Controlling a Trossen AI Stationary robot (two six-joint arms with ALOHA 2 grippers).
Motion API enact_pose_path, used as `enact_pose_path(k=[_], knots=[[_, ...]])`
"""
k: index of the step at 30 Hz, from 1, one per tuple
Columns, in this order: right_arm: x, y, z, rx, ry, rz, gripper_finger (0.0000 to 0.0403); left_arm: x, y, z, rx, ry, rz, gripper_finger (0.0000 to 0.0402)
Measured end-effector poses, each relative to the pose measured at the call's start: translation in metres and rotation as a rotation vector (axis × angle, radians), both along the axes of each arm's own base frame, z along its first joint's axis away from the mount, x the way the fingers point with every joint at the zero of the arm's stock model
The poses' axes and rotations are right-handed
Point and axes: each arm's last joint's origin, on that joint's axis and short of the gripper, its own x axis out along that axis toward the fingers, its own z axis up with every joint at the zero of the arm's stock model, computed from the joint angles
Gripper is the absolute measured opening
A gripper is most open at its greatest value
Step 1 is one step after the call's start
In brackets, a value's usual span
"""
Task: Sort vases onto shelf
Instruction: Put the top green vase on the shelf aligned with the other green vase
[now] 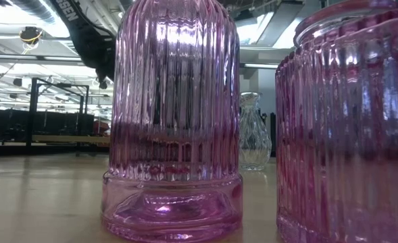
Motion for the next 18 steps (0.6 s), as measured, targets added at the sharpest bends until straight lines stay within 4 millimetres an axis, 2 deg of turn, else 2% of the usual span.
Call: enact_pose_path(k=[7,18], knots=[[0.000,0.000,0.000,-0.002,0.001,0.002,0.0136,0.002,-0.006,0.000,0.010,0.003,-0.002,0.0000],[0.000,0.000,0.000,-0.002,0.000,0.002,0.0136,-0.004,0.010,0.000,0.008,0.002,0.047,0.0000]])
